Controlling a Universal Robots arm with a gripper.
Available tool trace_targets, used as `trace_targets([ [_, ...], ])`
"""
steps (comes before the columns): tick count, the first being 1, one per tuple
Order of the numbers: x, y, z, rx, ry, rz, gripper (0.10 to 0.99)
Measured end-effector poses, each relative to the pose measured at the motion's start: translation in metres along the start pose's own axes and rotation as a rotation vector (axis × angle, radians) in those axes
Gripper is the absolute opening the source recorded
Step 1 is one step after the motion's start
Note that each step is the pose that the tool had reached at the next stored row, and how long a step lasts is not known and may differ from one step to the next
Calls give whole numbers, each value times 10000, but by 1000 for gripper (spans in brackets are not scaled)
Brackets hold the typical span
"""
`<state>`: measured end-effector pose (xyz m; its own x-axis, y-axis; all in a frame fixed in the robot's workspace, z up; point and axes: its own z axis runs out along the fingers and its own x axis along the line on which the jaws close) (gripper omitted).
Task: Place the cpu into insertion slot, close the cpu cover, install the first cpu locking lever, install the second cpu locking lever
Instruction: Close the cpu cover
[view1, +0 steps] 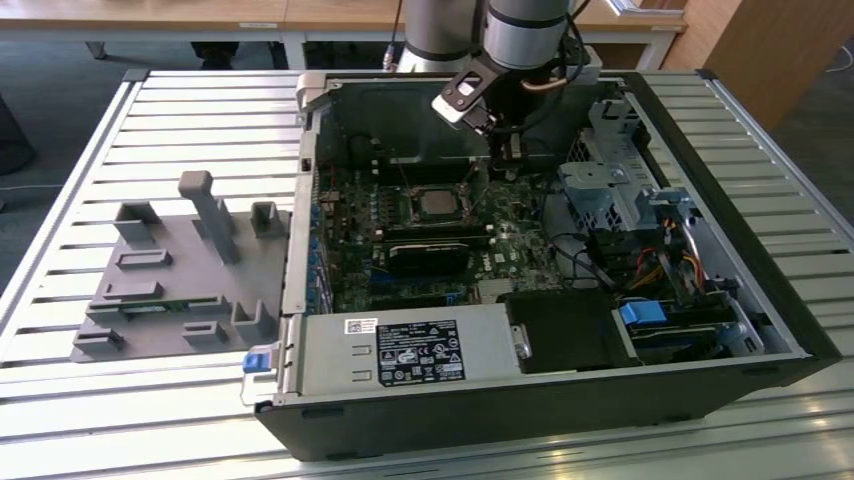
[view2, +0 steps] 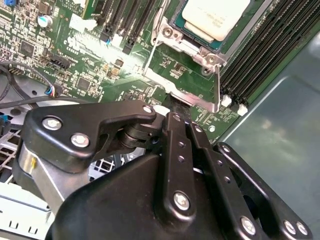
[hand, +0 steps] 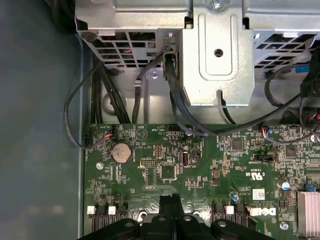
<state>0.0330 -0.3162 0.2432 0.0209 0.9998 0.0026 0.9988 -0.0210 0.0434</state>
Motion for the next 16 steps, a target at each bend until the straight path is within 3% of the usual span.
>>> trace_targets([
  [6, -1, -59, 4, 0, 0, 0, 106],
  [16, -5, -228, 15, 0, 0, 0, 106],
])
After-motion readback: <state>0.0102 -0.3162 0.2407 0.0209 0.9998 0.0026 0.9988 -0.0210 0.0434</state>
